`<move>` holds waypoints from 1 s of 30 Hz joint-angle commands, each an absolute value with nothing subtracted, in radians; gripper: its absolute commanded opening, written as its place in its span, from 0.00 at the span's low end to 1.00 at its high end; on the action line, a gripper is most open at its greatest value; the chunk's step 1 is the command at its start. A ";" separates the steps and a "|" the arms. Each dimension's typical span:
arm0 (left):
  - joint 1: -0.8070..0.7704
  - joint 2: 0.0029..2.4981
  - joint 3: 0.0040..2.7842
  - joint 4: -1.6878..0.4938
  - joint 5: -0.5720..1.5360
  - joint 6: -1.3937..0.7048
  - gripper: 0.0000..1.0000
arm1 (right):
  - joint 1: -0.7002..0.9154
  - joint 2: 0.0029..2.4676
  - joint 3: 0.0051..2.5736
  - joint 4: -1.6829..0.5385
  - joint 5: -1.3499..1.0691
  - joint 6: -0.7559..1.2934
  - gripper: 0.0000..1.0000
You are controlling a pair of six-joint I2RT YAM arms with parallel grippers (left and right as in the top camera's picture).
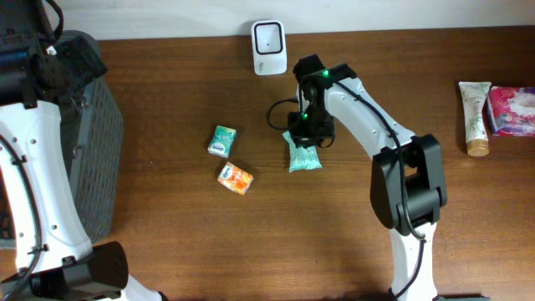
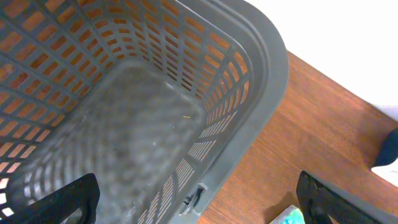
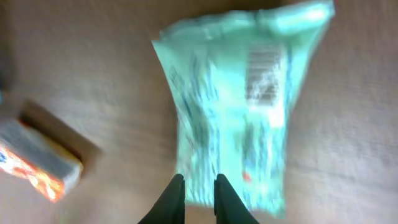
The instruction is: Scan the item barcode
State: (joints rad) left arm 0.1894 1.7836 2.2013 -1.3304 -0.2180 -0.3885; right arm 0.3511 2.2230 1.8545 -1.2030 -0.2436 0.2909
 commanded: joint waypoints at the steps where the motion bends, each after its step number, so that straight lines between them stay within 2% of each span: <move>1: 0.193 1.768 2.211 -1.328 -0.225 -0.395 0.99 | 0.348 2.234 1.848 -1.231 -0.163 0.294 0.13; 7: 0.193 1.768 2.211 -1.328 -0.225 -0.395 0.99 | 0.362 2.234 1.702 -1.094 -0.178 0.298 0.13; 11: 0.193 1.768 2.211 -1.328 -0.225 -0.395 0.99 | 0.367 2.233 1.710 -1.084 -0.272 0.298 0.13; 16: 0.193 1.768 2.211 -1.328 -0.225 -0.395 0.99 | 0.344 2.230 1.856 -1.202 -0.288 0.297 0.39; 17: 0.193 1.768 2.211 -1.328 -0.225 -0.395 0.99 | 0.334 2.230 1.904 -1.238 -0.285 0.293 0.47; 20: 0.193 1.768 2.211 -1.328 -0.225 -0.395 0.99 | 0.310 2.229 1.999 -1.284 -0.278 0.285 0.64; 23: 0.193 1.768 2.211 -1.328 -0.225 -0.395 0.99 | 0.272 2.229 2.077 -1.328 -0.281 0.242 0.72; 26: 0.193 1.768 2.211 -1.328 -0.225 -0.395 0.99 | 0.209 2.228 2.130 -1.340 -0.281 0.241 0.99; 30: 0.193 1.768 2.211 -1.328 -0.225 -0.395 0.99 | 0.129 2.229 2.130 -1.348 -0.316 0.249 0.99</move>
